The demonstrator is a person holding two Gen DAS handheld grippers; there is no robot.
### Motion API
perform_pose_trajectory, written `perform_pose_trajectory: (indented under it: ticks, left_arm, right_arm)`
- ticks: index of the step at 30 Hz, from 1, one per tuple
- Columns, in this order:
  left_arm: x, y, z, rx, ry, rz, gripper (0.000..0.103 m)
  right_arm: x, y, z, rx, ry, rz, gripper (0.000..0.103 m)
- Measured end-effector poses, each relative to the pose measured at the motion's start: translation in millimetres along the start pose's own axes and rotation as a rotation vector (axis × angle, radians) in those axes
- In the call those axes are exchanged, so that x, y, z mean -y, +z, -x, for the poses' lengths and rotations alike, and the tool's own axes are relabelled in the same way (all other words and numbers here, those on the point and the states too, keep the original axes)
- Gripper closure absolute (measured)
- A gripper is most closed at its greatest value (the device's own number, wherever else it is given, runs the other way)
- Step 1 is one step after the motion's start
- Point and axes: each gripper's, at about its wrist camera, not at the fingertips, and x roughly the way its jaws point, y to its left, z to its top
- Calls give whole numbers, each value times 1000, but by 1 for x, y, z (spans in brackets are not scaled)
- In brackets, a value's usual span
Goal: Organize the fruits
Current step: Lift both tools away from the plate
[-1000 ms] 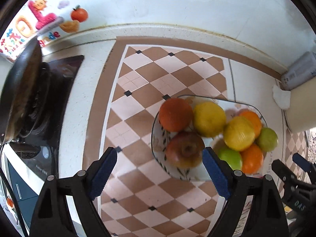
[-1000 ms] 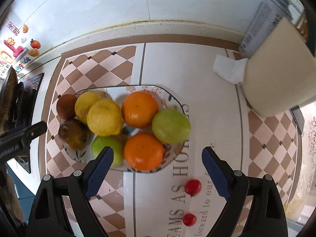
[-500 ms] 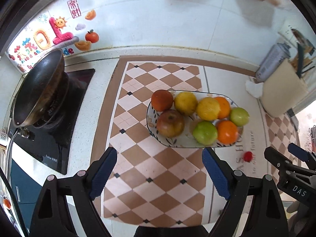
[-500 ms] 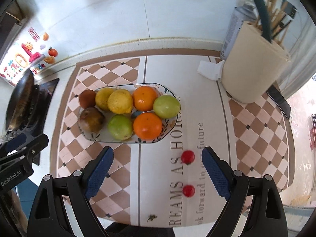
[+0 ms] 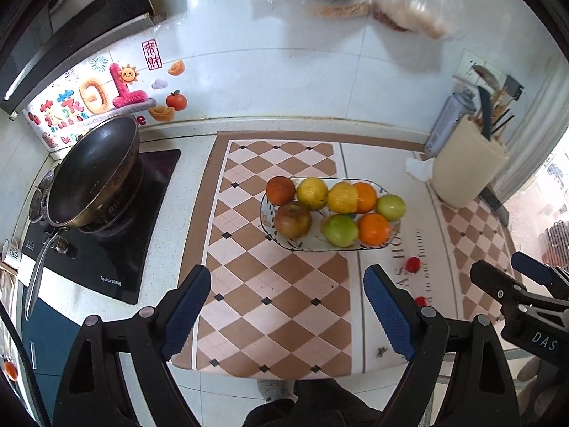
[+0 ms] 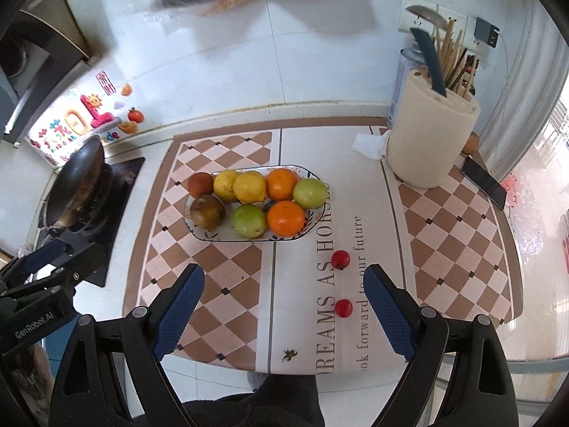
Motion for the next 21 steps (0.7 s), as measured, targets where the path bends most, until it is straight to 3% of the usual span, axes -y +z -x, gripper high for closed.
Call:
perform_pose_trajectory:
  ticks: [10,16,21]
  left_arm:
    - [7,-16,34,41,-5,-17,15]
    - [10,-18,40,49,-3,-23,15]
    - [14,-17,31,18,-4,-20,15]
  right_arm:
    - [-8,-13,53,87,8,14,10]
    - [-7,-20,55,89,23,-5,10]
    - [19,-22,43,88,79,-80,10]
